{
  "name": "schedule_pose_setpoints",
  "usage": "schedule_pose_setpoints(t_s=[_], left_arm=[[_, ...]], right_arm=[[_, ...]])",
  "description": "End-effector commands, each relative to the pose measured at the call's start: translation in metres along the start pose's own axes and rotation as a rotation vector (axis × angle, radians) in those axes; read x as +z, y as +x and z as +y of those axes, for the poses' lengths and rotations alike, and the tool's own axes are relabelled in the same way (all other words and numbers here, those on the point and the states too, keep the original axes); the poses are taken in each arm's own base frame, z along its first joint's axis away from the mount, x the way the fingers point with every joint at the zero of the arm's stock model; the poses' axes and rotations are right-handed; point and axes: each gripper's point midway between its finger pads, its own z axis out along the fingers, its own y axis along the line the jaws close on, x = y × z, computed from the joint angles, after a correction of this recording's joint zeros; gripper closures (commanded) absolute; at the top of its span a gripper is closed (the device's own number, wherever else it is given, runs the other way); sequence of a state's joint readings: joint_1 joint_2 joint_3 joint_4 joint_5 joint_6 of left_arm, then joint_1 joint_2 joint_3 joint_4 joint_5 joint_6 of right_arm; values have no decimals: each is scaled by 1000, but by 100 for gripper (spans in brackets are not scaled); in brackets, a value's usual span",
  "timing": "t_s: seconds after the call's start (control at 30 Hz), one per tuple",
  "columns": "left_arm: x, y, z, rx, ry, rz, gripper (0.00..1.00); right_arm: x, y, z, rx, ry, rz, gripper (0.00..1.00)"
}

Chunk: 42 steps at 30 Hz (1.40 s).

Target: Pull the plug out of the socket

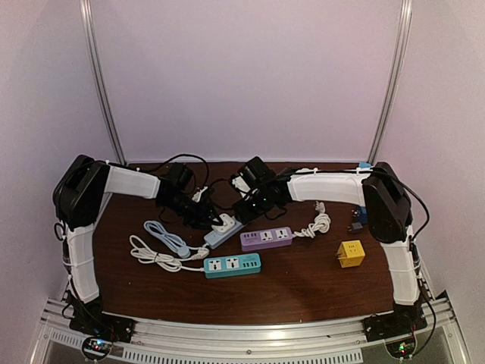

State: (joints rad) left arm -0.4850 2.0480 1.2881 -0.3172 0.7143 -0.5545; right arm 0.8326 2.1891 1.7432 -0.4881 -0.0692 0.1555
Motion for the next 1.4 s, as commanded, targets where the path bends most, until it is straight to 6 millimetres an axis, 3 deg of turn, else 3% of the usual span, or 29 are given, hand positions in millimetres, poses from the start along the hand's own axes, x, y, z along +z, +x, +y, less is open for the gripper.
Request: schedule_pose_setpoints(t_s=[0.0, 0.17, 0.6, 0.93, 1.37], left_arm=[[11, 10, 13, 1, -73, 33, 62], [12, 10, 16, -3, -90, 38, 62], [16, 14, 21, -7, -120, 53, 62], [21, 17, 28, -18, -177, 74, 62], [30, 34, 55, 6, -405, 159, 62]], right_arm=[[-8, -18, -8, 3, 33, -75, 34], [-10, -27, -13, 25, 16, -90, 33], [3, -27, -9, -23, -20, -91, 36], [6, -15, -8, -10, -35, -89, 64], [-30, -30, -16, 15, 10, -256, 70]])
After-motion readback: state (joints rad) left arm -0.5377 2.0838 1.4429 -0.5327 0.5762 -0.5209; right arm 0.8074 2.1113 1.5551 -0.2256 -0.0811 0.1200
